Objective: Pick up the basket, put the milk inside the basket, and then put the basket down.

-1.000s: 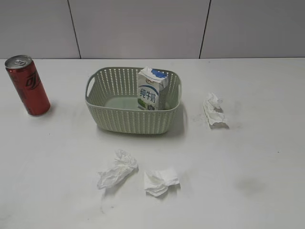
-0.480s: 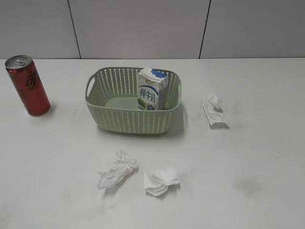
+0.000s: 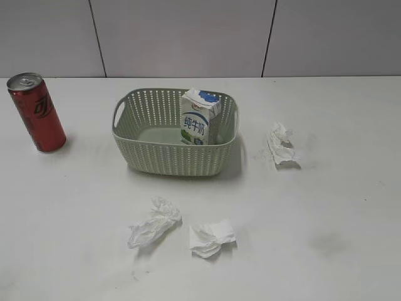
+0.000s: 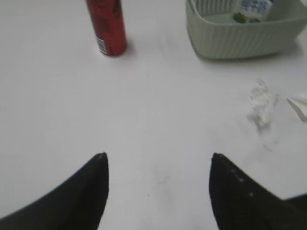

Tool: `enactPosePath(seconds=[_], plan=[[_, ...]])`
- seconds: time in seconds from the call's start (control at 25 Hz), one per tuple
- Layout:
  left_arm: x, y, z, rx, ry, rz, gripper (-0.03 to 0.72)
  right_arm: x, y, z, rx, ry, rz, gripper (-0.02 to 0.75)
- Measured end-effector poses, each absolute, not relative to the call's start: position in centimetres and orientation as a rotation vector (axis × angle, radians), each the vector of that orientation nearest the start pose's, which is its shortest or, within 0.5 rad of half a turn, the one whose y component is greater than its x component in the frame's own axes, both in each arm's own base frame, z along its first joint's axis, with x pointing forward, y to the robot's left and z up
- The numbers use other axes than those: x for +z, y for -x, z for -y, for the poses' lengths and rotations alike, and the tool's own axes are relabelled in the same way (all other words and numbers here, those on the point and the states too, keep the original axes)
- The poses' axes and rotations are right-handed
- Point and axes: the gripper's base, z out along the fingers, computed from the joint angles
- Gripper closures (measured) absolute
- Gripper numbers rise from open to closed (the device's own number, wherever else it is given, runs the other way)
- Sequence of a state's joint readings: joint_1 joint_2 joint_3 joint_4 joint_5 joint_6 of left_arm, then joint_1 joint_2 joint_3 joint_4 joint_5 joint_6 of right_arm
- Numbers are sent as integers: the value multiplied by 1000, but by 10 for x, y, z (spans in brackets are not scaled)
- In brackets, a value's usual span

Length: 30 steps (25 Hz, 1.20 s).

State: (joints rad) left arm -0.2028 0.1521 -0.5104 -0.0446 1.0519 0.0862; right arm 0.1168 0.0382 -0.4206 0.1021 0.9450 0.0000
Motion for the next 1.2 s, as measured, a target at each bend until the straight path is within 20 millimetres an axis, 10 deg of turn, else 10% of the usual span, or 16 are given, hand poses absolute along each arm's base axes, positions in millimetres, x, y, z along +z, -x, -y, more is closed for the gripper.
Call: enactPosePath(seconds=[1.2], plan=[[281, 6, 3, -20, -123, -2014, 239, 264, -7, -9, 201, 104, -2002, 184]])
